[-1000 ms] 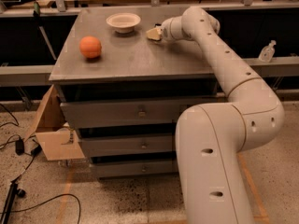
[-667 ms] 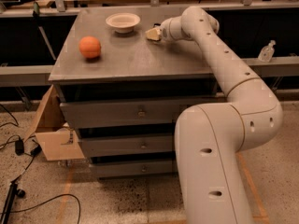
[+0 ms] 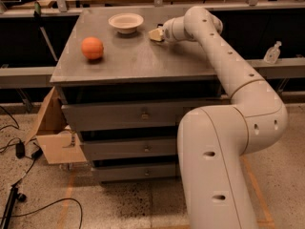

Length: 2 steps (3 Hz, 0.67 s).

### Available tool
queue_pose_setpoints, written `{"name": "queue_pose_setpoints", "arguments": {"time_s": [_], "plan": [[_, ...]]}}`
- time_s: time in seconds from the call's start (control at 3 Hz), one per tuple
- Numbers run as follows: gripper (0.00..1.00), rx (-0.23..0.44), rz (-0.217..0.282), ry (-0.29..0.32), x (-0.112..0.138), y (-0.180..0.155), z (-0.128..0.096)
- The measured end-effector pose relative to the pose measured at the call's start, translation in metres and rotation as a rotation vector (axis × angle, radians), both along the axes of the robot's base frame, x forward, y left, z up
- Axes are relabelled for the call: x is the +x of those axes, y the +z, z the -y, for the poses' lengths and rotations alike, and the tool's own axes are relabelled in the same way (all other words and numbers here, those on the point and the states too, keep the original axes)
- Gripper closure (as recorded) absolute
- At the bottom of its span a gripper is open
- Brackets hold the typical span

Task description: Pick rxbar chocolate

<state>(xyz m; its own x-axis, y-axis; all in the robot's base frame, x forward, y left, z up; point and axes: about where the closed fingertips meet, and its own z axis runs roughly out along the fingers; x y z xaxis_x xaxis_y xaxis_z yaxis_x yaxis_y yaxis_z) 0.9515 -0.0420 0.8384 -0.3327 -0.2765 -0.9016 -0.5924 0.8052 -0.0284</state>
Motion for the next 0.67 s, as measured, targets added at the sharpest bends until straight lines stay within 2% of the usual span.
{"name": "queue_pose_setpoints", "arguments": {"time_s": [0.67], "plan": [[1.00,0.001,0.004,0.000,-0.0006,0.0020,0.0012]]}}
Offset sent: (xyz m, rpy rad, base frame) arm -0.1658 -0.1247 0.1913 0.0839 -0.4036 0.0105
